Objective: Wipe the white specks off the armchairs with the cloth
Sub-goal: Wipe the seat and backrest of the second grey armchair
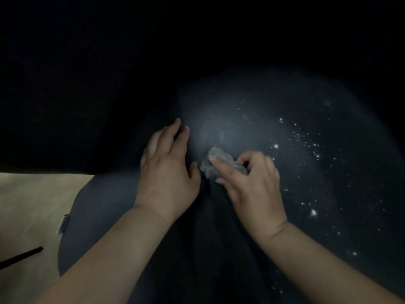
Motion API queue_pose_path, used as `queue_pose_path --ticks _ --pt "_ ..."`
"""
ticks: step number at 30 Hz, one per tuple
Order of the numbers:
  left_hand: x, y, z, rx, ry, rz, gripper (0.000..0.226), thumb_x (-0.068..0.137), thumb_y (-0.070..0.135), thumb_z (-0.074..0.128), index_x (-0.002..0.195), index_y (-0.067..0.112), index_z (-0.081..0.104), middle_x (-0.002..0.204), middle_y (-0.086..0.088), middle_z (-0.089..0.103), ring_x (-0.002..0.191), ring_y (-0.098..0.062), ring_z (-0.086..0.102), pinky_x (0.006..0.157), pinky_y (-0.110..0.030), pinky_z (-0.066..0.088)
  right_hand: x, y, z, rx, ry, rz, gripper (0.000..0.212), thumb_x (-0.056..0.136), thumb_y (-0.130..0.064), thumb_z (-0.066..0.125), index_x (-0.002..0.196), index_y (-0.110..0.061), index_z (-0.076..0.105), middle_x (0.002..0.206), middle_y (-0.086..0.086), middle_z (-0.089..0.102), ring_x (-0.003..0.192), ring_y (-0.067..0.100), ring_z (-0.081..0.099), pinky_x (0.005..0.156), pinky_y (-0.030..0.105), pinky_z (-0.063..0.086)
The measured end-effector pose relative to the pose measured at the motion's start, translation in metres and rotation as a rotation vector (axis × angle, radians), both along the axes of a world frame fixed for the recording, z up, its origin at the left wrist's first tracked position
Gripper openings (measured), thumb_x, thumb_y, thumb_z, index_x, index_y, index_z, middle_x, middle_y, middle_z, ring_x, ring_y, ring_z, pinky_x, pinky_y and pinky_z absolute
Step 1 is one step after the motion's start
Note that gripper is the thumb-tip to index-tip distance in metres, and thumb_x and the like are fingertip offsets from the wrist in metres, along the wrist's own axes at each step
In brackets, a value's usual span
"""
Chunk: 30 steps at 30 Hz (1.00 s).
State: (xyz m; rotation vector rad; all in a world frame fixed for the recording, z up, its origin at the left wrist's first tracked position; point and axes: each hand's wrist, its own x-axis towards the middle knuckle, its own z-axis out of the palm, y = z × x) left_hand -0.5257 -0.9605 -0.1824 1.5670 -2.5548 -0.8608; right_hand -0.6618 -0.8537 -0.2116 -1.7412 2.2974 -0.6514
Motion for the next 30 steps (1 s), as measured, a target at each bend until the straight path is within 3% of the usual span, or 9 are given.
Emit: queue_pose_path --ticks 4,8,10,14,18,21,25,28,30 --pt "-0.005 -0.001 0.001 -0.007 -0.021 -0.035 0.069 0.085 0.031 0.061 0.148 0.019 0.033 0.157 0.005 0.021 0.141 -0.014 0.012 0.115 -0.045 0.02 -0.042 -0.031 -0.004 -0.046 0.017 -0.08 0.035 0.088 -0.034 0.055 0.122 -0.037 0.065 0.097 0.011 0.049 0.087 0.027 0.042 0.072 0.043 0.046" --pt "-0.015 -0.001 0.0 -0.007 -0.036 -0.054 0.07 0.087 0.035 0.056 0.15 0.022 0.028 0.159 0.004 0.017 0.144 -0.016 0.008 0.117 -0.045 0.017 -0.066 -0.071 -0.007 -0.057 -0.019 -0.302 0.039 0.086 -0.029 0.065 0.124 -0.037 0.062 0.101 0.009 0.047 0.093 0.028 0.044 0.084 0.046 0.045" --pt "-0.021 0.0 0.001 -0.003 -0.042 -0.046 0.07 0.088 0.036 0.055 0.151 0.024 0.025 0.16 0.005 0.013 0.145 -0.015 0.004 0.118 -0.042 0.012 -0.051 -0.057 -0.004 -0.051 -0.017 -0.277 0.039 0.086 -0.031 0.062 0.125 -0.037 0.061 0.102 0.009 0.046 0.093 0.028 0.044 0.084 0.04 0.041" --pt "-0.028 0.002 0.001 0.001 -0.055 -0.062 0.072 0.089 0.041 0.053 0.152 0.025 0.021 0.161 0.006 0.007 0.146 -0.015 0.0 0.117 -0.039 0.007 -0.042 -0.022 0.002 -0.012 -0.002 -0.154 0.038 0.084 -0.034 0.06 0.121 -0.037 0.064 0.099 0.01 0.048 0.089 0.027 0.045 0.08 0.042 0.042" --pt "-0.032 0.002 0.001 -0.007 -0.065 -0.083 0.073 0.089 0.043 0.053 0.152 0.025 0.021 0.161 0.005 0.008 0.146 -0.016 0.0 0.119 -0.043 0.01 -0.081 -0.067 -0.003 -0.033 0.032 -0.257 0.039 0.088 -0.029 0.064 0.126 -0.037 0.061 0.104 0.012 0.047 0.095 0.03 0.044 0.083 0.044 0.043" --pt "-0.037 0.003 0.0 -0.011 -0.058 -0.078 0.071 0.089 0.041 0.054 0.151 0.025 0.023 0.16 0.005 0.01 0.146 -0.016 0.003 0.118 -0.042 0.008 -0.084 -0.095 -0.004 -0.027 -0.02 -0.339 0.04 0.089 -0.027 0.063 0.127 -0.038 0.059 0.105 0.008 0.046 0.099 0.027 0.042 0.088 0.038 0.038" --pt "-0.038 0.004 -0.001 -0.033 -0.047 -0.068 0.07 0.086 0.037 0.059 0.148 0.022 0.031 0.159 0.002 0.018 0.145 -0.019 0.011 0.117 -0.043 0.015 -0.053 -0.04 0.0 -0.038 -0.002 -0.155 0.041 0.084 -0.028 0.065 0.124 -0.036 0.061 0.099 0.007 0.047 0.089 0.025 0.042 0.077 0.033 0.031" --pt "-0.034 0.004 0.0 -0.05 -0.06 -0.092 0.071 0.084 0.036 0.062 0.147 0.018 0.035 0.157 0.001 0.024 0.144 -0.02 0.017 0.117 -0.045 0.019 -0.065 0.0 0.004 0.008 -0.017 -0.09 0.038 0.083 -0.033 0.061 0.121 -0.036 0.065 0.096 0.009 0.049 0.086 0.025 0.042 0.074 0.039 0.042" --pt "-0.032 0.004 0.001 -0.051 -0.074 -0.102 0.071 0.084 0.036 0.062 0.147 0.017 0.035 0.156 0.001 0.026 0.143 -0.021 0.019 0.117 -0.045 0.019 -0.094 -0.008 -0.001 -0.01 0.026 -0.192 0.038 0.085 -0.032 0.061 0.122 -0.036 0.064 0.098 0.011 0.049 0.088 0.029 0.043 0.075 0.048 0.046"
